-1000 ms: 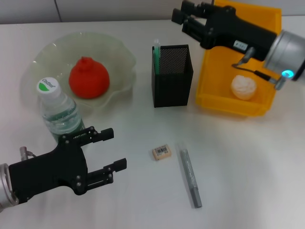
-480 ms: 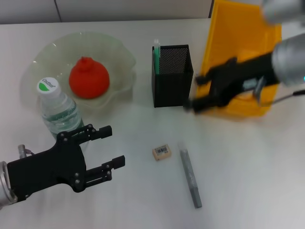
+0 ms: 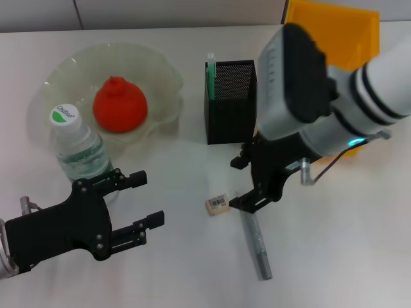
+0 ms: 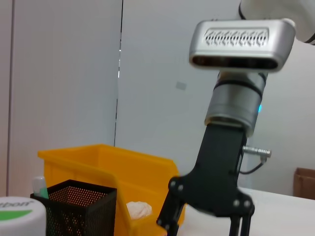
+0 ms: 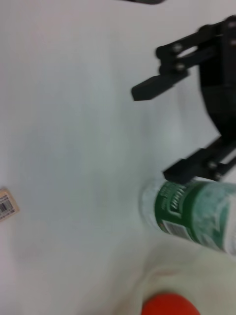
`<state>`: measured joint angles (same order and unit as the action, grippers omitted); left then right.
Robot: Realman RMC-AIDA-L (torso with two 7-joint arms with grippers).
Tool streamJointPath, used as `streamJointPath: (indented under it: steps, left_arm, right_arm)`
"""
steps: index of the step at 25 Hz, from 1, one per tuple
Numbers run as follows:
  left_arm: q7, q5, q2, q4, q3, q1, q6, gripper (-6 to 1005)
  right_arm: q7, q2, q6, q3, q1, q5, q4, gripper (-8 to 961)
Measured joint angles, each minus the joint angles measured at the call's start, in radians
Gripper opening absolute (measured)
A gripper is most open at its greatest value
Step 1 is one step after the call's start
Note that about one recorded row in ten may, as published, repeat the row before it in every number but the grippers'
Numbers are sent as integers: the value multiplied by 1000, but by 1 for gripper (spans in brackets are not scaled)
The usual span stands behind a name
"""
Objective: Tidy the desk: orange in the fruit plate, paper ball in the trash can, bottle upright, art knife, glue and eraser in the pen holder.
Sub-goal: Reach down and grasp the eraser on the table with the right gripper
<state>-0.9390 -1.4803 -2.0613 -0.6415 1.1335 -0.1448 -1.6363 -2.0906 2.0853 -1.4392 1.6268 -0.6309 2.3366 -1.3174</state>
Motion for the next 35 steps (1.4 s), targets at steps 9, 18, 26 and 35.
streamJointPath:
  steps: [9,18,26,35]
  left_arm:
    - [-2,0,1,2,0,1,0,694]
    - [-1,0,1,5,0,-2,1,694]
    - [0,0,1,5,0,-2,1,694]
    - [3,0,1,5,0,2,1,694]
  right_arm:
    - [4,4,167,150,-34,-17,115,707]
    - [-10,6,262,188,-77,-82,232,704]
    - [-21,6,269,191,-116,-94,301,641]
    - [-21,5,266,191,-131,-95,326,472]
